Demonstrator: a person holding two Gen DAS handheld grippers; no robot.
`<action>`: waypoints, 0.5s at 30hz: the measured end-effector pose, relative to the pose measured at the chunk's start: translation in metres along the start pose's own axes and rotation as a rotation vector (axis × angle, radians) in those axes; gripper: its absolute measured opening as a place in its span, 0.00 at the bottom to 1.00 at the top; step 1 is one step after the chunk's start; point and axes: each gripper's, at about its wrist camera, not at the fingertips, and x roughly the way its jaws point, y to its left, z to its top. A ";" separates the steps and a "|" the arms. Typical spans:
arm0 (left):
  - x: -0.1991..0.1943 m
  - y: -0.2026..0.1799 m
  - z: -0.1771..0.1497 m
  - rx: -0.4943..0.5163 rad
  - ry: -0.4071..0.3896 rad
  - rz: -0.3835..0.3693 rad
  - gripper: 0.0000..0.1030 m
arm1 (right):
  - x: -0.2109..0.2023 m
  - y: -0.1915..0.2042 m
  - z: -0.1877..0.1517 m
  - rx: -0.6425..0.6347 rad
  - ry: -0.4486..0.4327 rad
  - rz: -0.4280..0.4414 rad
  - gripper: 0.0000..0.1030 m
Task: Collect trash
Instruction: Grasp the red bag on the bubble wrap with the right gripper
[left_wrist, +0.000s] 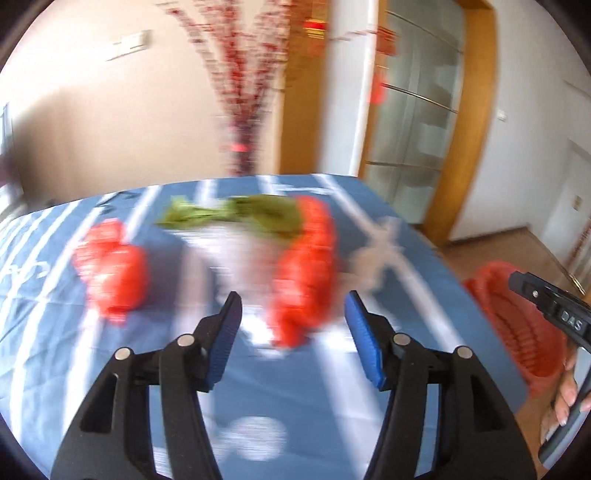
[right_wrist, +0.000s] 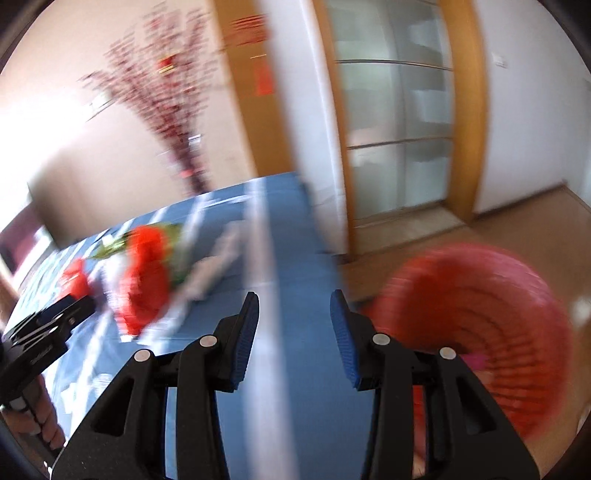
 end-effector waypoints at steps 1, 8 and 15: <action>-0.001 0.012 0.001 -0.017 -0.002 0.024 0.58 | 0.005 0.015 0.002 -0.021 0.004 0.024 0.40; -0.003 0.083 0.005 -0.114 -0.005 0.115 0.58 | 0.052 0.093 0.015 -0.047 0.062 0.169 0.40; -0.003 0.098 0.003 -0.126 -0.012 0.116 0.58 | 0.091 0.134 0.017 -0.039 0.102 0.187 0.40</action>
